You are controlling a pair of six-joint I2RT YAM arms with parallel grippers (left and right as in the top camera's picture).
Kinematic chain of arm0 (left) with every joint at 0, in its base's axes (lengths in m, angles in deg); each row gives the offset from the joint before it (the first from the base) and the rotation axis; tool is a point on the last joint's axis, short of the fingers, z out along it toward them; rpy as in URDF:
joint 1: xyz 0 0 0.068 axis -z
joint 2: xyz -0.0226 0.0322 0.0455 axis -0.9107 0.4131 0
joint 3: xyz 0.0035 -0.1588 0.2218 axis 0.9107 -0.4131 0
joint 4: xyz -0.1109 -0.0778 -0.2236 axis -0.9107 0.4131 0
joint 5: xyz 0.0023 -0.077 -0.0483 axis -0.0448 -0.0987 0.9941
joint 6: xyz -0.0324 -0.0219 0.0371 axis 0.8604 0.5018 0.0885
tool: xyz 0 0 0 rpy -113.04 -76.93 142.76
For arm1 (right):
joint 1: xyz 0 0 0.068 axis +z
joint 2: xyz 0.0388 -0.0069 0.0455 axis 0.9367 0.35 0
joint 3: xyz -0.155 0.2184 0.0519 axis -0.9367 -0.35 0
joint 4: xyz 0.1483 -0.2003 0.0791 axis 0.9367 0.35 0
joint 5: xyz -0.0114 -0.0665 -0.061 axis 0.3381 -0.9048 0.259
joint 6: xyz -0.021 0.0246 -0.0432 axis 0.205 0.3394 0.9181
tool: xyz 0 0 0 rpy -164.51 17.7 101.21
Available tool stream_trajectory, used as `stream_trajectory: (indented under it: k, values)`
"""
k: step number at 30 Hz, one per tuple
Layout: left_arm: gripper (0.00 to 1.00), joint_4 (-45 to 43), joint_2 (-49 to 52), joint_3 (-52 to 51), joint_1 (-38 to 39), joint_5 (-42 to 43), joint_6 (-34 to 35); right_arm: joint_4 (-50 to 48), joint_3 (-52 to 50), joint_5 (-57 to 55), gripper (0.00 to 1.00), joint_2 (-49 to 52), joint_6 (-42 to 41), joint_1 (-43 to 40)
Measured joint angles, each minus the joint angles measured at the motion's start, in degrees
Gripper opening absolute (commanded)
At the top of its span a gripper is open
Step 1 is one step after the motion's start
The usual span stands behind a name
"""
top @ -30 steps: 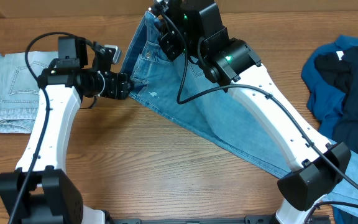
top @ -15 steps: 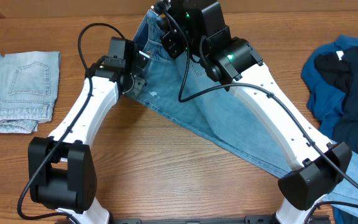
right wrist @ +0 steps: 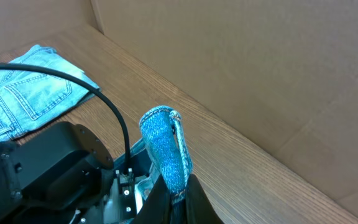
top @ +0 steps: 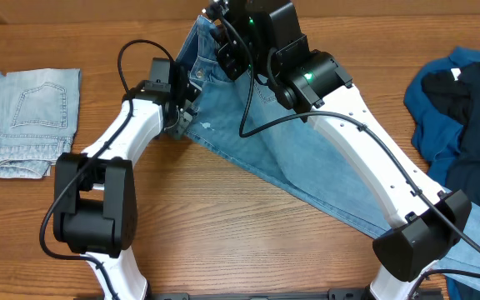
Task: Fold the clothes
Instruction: 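Grasp the jeans waistband with the left gripper beside the right gripper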
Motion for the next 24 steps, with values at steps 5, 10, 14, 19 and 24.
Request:
stream_trajectory:
  k: [5, 10, 14, 19, 24]
  values:
    - [0.04, 0.7, 0.2, 0.0, 0.1, -2.1, 1.2, 0.3, 0.0, 0.2, 0.04, 0.0, 0.0, 0.0]
    - [0.04, 6.6, -1.6, 0.0, 0.1, -9.2, 10.0, 0.7, 0.0, 1.8, 0.04, 0.2, 0.0, 0.1]
    - [0.04, 13.6, -2.4, 0.0, 0.1, -11.1, 20.6, 0.4, 0.0, 4.1, 0.04, 1.0, 0.0, 0.3]
    - [0.04, 22.2, -2.4, -0.1, 0.2, -12.0, 34.5, -5.8, 0.0, 5.7, 0.04, 6.0, 0.0, 0.5]
    - [0.04, 27.3, -2.4, -0.2, -0.3, -9.1, 42.1, -14.7, 0.0, 6.3, 0.04, 12.0, 0.0, 1.1]
